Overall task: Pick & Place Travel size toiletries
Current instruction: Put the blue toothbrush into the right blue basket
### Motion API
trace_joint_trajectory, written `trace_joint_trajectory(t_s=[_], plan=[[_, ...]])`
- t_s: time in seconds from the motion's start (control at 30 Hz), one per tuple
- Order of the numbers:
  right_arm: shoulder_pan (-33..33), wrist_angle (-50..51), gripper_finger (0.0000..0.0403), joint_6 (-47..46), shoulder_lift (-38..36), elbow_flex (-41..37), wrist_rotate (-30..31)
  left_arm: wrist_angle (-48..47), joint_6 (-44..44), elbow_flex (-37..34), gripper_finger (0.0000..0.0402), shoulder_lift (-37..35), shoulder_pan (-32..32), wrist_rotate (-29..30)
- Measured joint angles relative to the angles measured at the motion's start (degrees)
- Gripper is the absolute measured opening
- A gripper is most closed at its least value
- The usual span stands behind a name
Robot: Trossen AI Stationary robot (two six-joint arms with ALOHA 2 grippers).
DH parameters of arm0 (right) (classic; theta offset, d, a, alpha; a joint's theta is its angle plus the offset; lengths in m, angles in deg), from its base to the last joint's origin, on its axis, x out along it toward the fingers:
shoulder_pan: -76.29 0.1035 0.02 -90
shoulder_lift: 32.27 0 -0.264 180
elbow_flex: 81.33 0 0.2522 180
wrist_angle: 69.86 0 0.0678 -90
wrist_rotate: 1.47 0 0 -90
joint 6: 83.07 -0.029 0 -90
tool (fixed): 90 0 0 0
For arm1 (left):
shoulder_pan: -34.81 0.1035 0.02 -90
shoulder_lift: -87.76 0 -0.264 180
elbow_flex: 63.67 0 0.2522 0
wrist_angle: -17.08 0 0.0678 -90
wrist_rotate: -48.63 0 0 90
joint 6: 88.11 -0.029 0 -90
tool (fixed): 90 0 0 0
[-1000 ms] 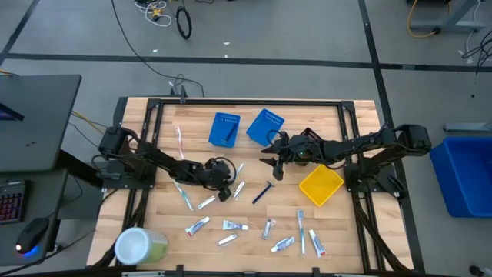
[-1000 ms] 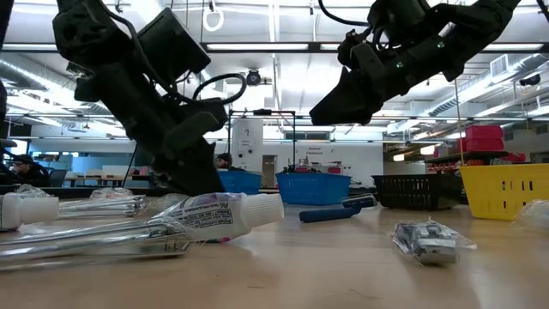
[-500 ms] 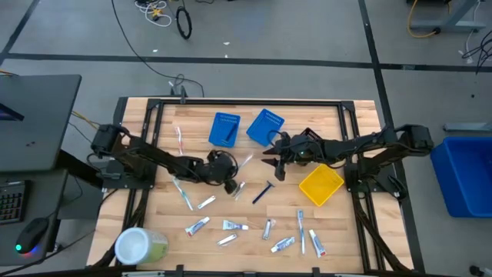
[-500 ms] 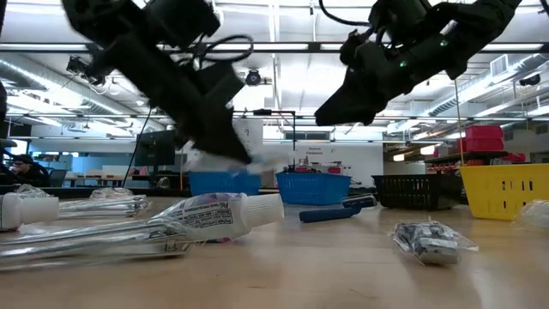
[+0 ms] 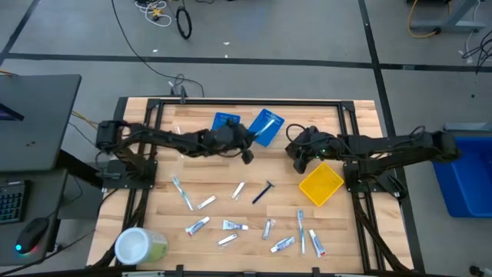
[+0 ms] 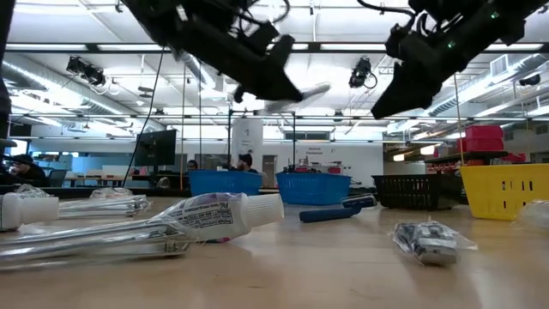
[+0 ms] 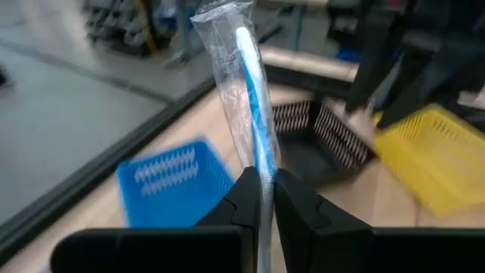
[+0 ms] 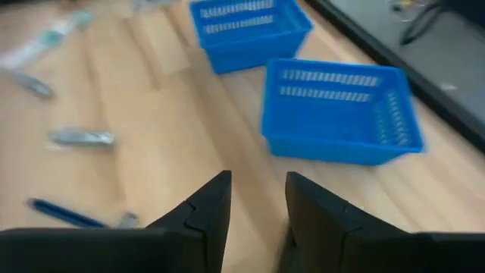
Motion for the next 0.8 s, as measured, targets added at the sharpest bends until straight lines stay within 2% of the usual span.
trace_joint_trajectory(t_s=[0.07, 0.27, 0.43, 0.63, 0.8], plan=[[-0.02, -0.22, 0.0133, 1.84, 0.49, -0.15, 1.34, 0.84, -2.16, 1.04, 0.0024, 2.36, 1.34, -1.27], [-0.53, -2.79, 0.0142, 5.55, 0.92, -0.36, 1.46, 1.23, -8.65, 9.90, 0.0025, 12.20, 6.03, -4.02], [-0.81, -4.17, 0.0151, 7.02, 1.07, -0.36, 1.43, -2.63, -10.30, 16.09, 0.0024, 19.02, 8.98, -4.70], [-1.07, -4.06, 0.0159, 7.36, 1.09, -0.36, 1.32, -2.09, -12.13, 17.56, 0.0025, 23.84, 10.67, -5.34], [-1.14, -4.08, 0.0162, 6.88, 1.12, -0.36, 1.34, -4.51, -12.17, 17.40, 0.0035, 23.98, 11.25, -5.32]])
